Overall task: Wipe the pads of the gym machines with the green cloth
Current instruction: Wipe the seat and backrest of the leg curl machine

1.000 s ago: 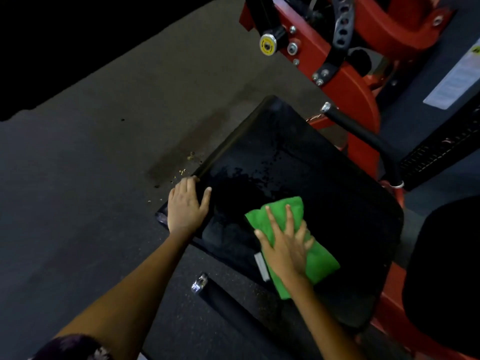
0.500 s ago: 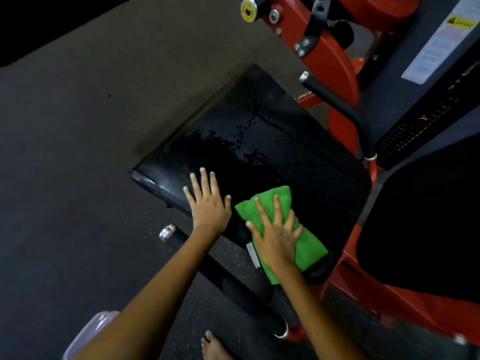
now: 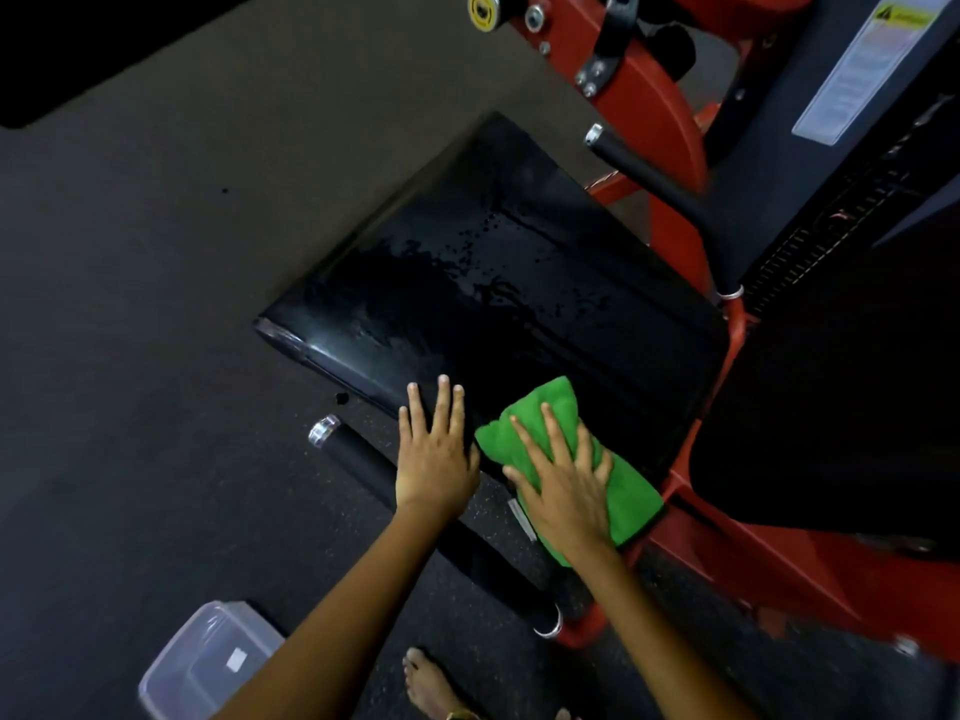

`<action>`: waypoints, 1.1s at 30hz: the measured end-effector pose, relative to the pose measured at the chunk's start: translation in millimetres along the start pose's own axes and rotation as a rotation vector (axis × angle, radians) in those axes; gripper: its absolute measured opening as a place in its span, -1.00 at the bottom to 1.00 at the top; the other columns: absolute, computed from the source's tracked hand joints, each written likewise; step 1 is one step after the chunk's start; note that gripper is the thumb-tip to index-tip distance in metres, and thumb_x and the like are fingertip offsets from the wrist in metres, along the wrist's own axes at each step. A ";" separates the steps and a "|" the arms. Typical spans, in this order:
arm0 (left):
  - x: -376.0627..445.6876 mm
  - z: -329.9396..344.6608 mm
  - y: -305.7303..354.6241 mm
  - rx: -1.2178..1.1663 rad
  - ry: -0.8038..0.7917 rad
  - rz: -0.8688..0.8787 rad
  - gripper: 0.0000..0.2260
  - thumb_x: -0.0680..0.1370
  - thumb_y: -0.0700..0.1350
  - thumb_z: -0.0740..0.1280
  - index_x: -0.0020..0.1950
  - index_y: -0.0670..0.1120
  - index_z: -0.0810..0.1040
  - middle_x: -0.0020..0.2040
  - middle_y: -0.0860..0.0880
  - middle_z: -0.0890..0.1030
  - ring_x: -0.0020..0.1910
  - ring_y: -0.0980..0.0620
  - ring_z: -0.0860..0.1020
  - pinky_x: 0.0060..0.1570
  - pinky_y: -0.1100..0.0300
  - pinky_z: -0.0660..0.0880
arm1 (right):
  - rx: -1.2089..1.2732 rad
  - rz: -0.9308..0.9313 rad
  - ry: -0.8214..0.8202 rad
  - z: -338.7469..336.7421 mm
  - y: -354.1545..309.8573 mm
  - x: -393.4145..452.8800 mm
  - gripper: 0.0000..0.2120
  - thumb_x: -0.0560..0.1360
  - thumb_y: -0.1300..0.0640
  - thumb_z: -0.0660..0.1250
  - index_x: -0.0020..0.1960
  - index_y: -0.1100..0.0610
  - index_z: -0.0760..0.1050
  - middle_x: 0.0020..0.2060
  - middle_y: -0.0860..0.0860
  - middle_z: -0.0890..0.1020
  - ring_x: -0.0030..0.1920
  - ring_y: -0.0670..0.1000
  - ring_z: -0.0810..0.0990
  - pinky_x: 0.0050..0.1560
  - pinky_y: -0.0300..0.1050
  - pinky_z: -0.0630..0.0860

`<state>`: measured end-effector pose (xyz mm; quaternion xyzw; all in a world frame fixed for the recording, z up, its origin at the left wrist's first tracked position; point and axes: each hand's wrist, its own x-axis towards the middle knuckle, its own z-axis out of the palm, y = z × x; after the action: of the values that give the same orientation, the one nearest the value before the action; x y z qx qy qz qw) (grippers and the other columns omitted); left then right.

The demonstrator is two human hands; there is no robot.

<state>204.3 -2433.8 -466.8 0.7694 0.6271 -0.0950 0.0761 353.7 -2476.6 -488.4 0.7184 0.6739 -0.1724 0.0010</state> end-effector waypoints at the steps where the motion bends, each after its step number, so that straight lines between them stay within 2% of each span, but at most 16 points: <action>1: -5.0 0.2 0.7 0.029 -0.011 0.060 -0.40 0.64 0.14 -0.07 0.52 -0.08 -0.29 0.53 -0.06 -0.29 0.49 -0.27 -0.29 0.47 -0.09 -0.20 | -0.021 -0.011 -0.017 5.7 12.9 -9.6 -0.45 0.54 -0.33 -0.21 0.47 -0.22 0.09 0.45 -0.07 0.29 0.28 0.24 0.46 0.09 0.30 0.44; 4: -9.6 -3.1 0.5 0.065 -0.025 0.274 -0.47 0.62 0.10 -0.07 0.55 -0.07 0.02 0.56 -0.02 -0.02 0.54 -0.15 -0.04 0.49 -0.03 -0.08 | 0.027 0.118 0.016 1.2 42.9 -22.7 -0.46 0.53 -0.33 -0.18 0.47 -0.23 0.07 0.48 -0.09 0.22 0.35 0.25 0.38 0.16 0.34 0.38; 6: -8.2 -8.0 2.0 0.041 0.000 0.337 -0.50 0.54 0.06 -0.02 0.37 -0.08 0.45 0.41 -0.06 0.41 0.41 -0.10 0.35 0.38 -0.03 0.26 | 0.108 0.235 0.022 -4.8 43.6 -9.3 -0.47 0.55 -0.31 -0.09 0.49 -0.26 -0.05 0.54 -0.10 0.02 0.47 0.24 0.13 0.31 0.32 0.20; 7: -6.4 -8.2 1.0 0.018 0.011 0.336 -0.53 0.50 0.05 0.03 0.24 -0.08 0.57 0.29 -0.07 0.54 0.30 -0.09 0.48 0.28 -0.03 0.39 | 0.148 0.294 0.036 -7.5 36.8 0.3 -0.46 0.56 -0.29 -0.05 0.50 -0.27 -0.08 0.54 -0.10 -0.07 0.49 0.23 0.03 0.35 0.30 0.13; 9: -8.1 -9.4 0.7 0.008 0.011 0.324 -0.57 0.46 0.04 0.07 0.12 -0.08 0.63 0.16 -0.07 0.62 0.17 -0.08 0.57 0.17 -0.02 0.48 | 0.158 0.302 0.030 -11.7 14.4 14.8 -0.45 0.56 -0.29 -0.03 0.50 -0.27 -0.09 0.54 -0.09 -0.13 0.48 0.26 -0.02 0.36 0.31 0.07; 11: -10.4 -10.7 1.6 -0.004 0.033 0.329 -0.58 0.43 0.03 0.08 0.07 -0.09 0.64 0.12 -0.07 0.63 0.14 -0.09 0.58 0.13 0.00 0.50 | 0.097 0.160 0.029 -8.7 1.3 11.1 -0.45 0.54 -0.32 -0.08 0.50 -0.27 -0.02 0.54 -0.07 -0.01 0.46 0.27 0.08 0.31 0.34 0.13; 14: -10.9 -10.1 1.2 -0.011 0.010 0.324 -0.59 0.42 0.03 0.10 0.04 -0.10 0.65 0.10 -0.08 0.64 0.12 -0.09 0.59 0.05 0.03 0.54 | 0.044 0.035 -0.017 5.3 19.7 -18.9 -0.44 0.49 -0.30 -0.07 0.46 -0.21 0.18 0.44 -0.06 0.33 0.29 0.26 0.43 0.09 0.30 0.41; 16: -10.8 -8.7 0.9 -0.030 0.008 0.318 -0.57 0.42 0.04 0.10 0.07 -0.09 0.65 0.12 -0.06 0.64 0.14 -0.08 0.59 0.01 0.04 0.56 | 0.076 0.103 -0.009 9.9 45.6 -36.0 -0.46 0.51 -0.29 -0.03 0.47 -0.23 0.11 0.46 -0.10 0.29 0.30 0.25 0.43 0.07 0.28 0.44; 19: -12.6 -6.4 0.3 -0.054 0.020 0.302 -0.55 0.42 0.07 0.10 0.09 -0.08 0.65 0.13 -0.03 0.63 0.15 -0.05 0.59 -0.01 0.08 0.56 | 0.233 0.300 0.033 6.3 66.4 -21.4 -0.46 0.55 -0.27 0.01 0.46 -0.29 -0.13 0.50 -0.20 -0.13 0.49 0.24 0.07 0.32 0.28 0.22; 21: -11.0 -7.5 1.0 -0.030 0.036 0.295 -0.52 0.40 0.10 0.10 0.11 -0.08 0.64 0.14 -0.03 0.64 0.15 -0.04 0.59 0.03 0.06 0.55 | 0.292 0.453 0.082 -1.1 56.6 5.0 -0.46 0.57 -0.26 0.00 0.49 -0.28 -0.10 0.53 -0.16 -0.18 0.50 0.25 -0.05 0.36 0.32 0.09; 23: -8.7 -6.9 1.1 0.012 0.063 0.286 -0.46 0.42 0.13 0.10 0.24 -0.12 0.57 0.23 -0.06 0.59 0.23 -0.06 0.54 0.19 0.00 0.48 | 0.265 0.439 0.062 -6.6 34.7 19.9 -0.47 0.58 -0.26 -0.02 0.51 -0.26 -0.08 0.54 -0.11 -0.15 0.50 0.27 -0.05 0.36 0.37 0.05; 25: -6.7 -4.9 1.3 0.052 0.063 0.268 -0.37 0.44 0.19 0.12 0.39 -0.14 0.43 0.37 -0.09 0.46 0.36 -0.11 0.42 0.35 -0.06 0.27 | 0.139 0.235 0.080 -1.9 21.8 11.6 -0.47 0.56 -0.27 -0.02 0.50 -0.24 0.02 0.54 -0.07 0.03 0.46 0.29 0.13 0.31 0.37 0.18; 27: -5.6 -3.4 2.2 0.075 0.028 0.242 -0.29 0.44 0.28 0.11 0.45 -0.14 0.33 0.44 -0.10 0.36 0.43 -0.12 0.31 0.35 -0.10 0.12 | 0.094 0.075 0.028 4.2 25.7 -15.1 -0.46 0.51 -0.26 0.00 0.47 -0.20 0.16 0.47 -0.05 0.28 0.35 0.28 0.37 0.17 0.34 0.37; 29: -5.4 -1.2 3.3 0.073 -0.009 0.227 -0.23 0.44 0.35 0.04 0.50 -0.11 0.23 0.49 -0.12 0.26 0.47 -0.11 0.16 0.41 -0.10 0.03 | 0.095 0.100 0.016 8.4 47.4 -31.1 -0.46 0.54 -0.25 0.02 0.49 -0.22 0.05 0.51 -0.11 0.15 0.40 0.24 0.31 0.22 0.31 0.35; 31: -3.3 0.4 3.8 0.097 -0.023 0.236 -0.19 0.43 0.40 -0.11 0.54 -0.06 -0.03 0.55 -0.07 -0.03 0.50 -0.07 -0.13 0.48 -0.06 -0.18 | 0.230 0.300 0.060 3.3 68.1 -22.2 -0.46 0.58 -0.23 0.02 0.50 -0.24 -0.07 0.50 -0.18 -0.14 0.48 0.21 0.12 0.34 0.27 0.23; 33: -3.0 3.6 2.6 0.102 -0.019 0.238 -0.18 0.38 0.42 -0.23 0.52 -0.01 -0.23 0.50 0.00 -0.27 0.46 -0.03 -0.33 0.44 -0.03 -0.31 | 0.373 0.498 0.107 -4.8 69.3 2.2 -0.48 0.59 -0.19 0.01 0.52 -0.21 -0.05 0.52 -0.14 -0.19 0.48 0.21 0.12 0.36 0.24 0.22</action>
<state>206.0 -2438.0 -469.6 0.8402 0.5252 -0.1242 0.0536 422.1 -2479.7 -500.4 0.8573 0.4332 -0.2492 -0.1240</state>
